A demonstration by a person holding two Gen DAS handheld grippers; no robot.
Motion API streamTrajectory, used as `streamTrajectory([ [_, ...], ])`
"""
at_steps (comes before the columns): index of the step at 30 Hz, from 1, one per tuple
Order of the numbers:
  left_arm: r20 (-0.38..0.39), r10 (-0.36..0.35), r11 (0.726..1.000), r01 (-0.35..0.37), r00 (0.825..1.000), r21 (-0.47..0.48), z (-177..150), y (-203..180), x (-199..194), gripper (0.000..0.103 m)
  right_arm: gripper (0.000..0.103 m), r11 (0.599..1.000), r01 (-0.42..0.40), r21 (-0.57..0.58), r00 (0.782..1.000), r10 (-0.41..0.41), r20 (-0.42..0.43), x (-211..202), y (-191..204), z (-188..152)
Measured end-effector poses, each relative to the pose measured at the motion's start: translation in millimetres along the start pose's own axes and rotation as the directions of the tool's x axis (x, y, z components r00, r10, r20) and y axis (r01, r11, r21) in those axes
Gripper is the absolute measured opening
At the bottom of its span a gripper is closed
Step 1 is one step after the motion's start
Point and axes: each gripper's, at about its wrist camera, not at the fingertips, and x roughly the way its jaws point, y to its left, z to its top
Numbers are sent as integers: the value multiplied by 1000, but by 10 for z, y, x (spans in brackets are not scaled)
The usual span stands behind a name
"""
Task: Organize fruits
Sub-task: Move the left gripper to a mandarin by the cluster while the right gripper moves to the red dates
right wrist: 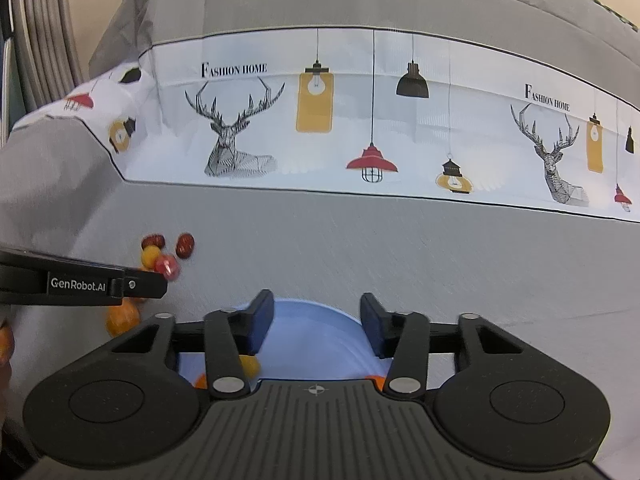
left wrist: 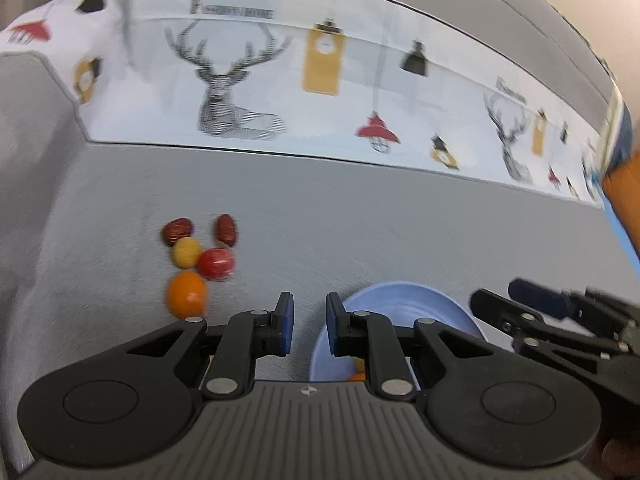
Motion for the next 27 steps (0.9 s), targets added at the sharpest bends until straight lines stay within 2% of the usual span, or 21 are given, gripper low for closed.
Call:
streamTrajectory([
  [4,11,-28,991,29,1000,-129,59,223,-43,19,26,999,-28,17,999,27,27,8,62,43],
  [10,54,-18,956,33,998,-293,130,554,-134,19,26,997,-68,34,997,67,38,48,161,76],
  [12,75,-7,948,31,997,-317,117,663,-134,19,26,995,-87,45,996,86,34,68,189,85],
  [14,48,33,945,-15,998,-328,55,778,-38,19,26,993,-105,56,994,103,32,85,216,89],
  [15,7,32,926,-27,999,-376,17,882,44,19,26,992,-111,62,994,109,30,94,223,87],
  [17,-22,-5,890,-6,1000,-455,-29,1048,129,19,26,988,-131,75,991,130,22,126,247,73],
  [19,-26,15,884,-25,1000,-467,-17,1098,143,25,26,986,-147,75,989,146,18,177,273,53],
  [20,-20,20,888,-26,1000,-460,-4,1095,146,32,26,986,-151,76,989,150,17,204,284,33],
  [22,-22,14,897,-22,1000,-441,-5,1056,190,42,26,983,-160,92,987,161,-1,306,288,-13],
  [25,-33,20,908,-32,999,-418,-35,1009,279,42,27,967,-193,164,978,203,-45,441,268,-42],
  [27,-37,26,909,-39,999,-416,-50,1017,339,43,27,952,-224,207,970,238,-45,475,267,-35],
])
